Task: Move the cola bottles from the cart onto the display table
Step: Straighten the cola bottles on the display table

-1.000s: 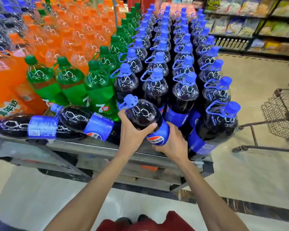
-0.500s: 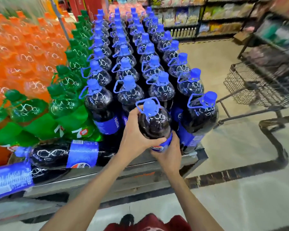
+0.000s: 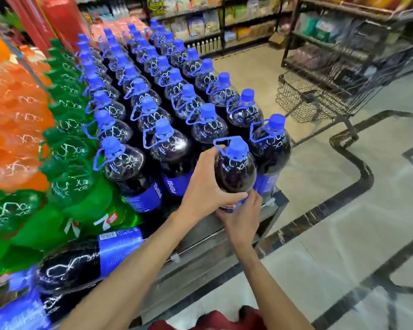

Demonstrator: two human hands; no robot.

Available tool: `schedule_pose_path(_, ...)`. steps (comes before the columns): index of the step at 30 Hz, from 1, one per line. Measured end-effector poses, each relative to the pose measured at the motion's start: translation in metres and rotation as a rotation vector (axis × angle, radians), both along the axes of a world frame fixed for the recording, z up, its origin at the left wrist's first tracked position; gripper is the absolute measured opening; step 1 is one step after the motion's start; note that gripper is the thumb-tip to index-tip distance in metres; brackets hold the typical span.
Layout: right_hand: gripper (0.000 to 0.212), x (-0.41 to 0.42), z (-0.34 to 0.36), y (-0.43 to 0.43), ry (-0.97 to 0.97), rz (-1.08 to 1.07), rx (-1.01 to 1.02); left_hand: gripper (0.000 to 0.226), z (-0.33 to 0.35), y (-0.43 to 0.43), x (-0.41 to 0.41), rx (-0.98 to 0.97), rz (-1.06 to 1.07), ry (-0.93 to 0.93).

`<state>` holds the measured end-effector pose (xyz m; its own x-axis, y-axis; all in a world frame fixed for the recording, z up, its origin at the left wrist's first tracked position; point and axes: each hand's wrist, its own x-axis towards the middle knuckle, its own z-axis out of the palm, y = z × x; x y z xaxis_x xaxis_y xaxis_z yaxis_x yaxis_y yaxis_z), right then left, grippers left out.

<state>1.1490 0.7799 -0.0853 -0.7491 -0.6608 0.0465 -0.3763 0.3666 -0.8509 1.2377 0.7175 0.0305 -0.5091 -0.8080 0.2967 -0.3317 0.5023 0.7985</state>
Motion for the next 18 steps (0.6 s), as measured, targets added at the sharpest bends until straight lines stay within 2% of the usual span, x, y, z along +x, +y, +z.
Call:
schedule_pose_path(5,0.109,0.003,0.003,0.0,-0.006,-0.017,-0.011,0.106,-0.002,-0.008,-0.001,-0.079,-0.04,-0.014)
schedule_pose_path(18,0.114,0.0,0.007,0.0,0.115,0.05,0.032,0.107,0.0,-0.017,0.002,-0.041,0.036,-0.068)
